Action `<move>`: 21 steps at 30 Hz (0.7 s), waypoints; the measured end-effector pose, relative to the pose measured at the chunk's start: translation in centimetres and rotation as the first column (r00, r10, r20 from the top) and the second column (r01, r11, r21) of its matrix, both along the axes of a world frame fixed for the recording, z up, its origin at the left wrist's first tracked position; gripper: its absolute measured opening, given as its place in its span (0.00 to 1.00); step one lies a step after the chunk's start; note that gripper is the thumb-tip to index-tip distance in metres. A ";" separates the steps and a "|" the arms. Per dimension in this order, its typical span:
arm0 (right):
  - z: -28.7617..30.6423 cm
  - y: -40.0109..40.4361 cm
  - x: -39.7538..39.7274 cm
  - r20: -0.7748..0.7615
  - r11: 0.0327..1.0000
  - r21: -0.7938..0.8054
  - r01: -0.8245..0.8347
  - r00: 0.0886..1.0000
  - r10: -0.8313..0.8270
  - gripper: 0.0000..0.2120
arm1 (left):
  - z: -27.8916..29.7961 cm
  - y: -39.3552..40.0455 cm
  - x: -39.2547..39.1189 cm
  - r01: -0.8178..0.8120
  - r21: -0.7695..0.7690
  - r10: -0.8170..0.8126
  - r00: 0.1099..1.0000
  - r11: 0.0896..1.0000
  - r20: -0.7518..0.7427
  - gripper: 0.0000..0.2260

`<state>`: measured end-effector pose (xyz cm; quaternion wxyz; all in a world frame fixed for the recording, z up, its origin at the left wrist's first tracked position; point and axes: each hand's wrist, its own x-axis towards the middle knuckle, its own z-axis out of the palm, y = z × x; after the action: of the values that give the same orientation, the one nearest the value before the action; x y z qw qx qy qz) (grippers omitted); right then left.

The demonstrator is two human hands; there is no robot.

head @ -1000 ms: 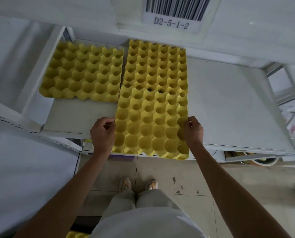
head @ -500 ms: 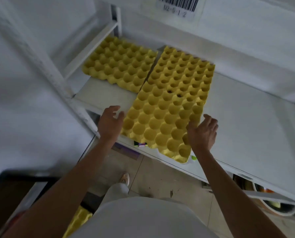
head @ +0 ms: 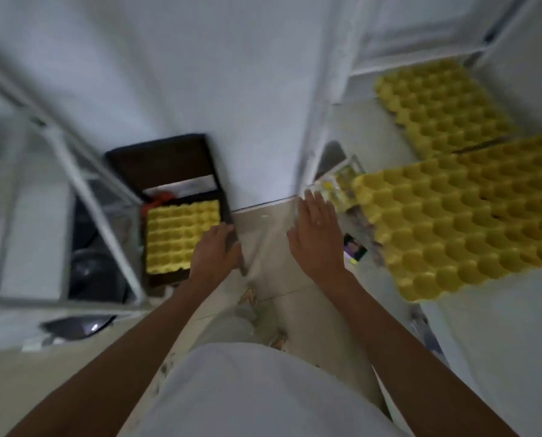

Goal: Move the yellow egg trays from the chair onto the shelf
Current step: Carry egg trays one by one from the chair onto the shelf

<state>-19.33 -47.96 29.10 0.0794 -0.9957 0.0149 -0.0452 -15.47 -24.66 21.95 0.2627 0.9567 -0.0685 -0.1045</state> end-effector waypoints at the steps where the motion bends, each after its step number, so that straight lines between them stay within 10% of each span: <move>1: -0.3 2.1 0.3 -0.055 0.997 -0.012 -0.073 0.996 0.072 0.30 | 0.0 2.7 -1.2 -0.043 0.044 0.044 0.999 0.998 -0.017 0.21; 12: -6.3 16.1 -1.8 -0.393 0.925 0.013 -0.379 0.849 0.353 0.26 | -0.9 17.9 -10.6 -0.225 0.183 0.254 0.955 0.957 -0.156 0.19; 21: -10.2 20.2 -4.7 -0.682 0.962 0.193 0.193 0.731 -0.010 0.24 | -4.7 24.5 -9.8 -0.023 0.231 0.113 0.916 0.973 -0.384 0.23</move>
<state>-24.01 -27.78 18.91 0.1911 -0.9232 0.1032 0.3169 -25.22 -0.14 17.25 0.1661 0.9411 0.0316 -0.2928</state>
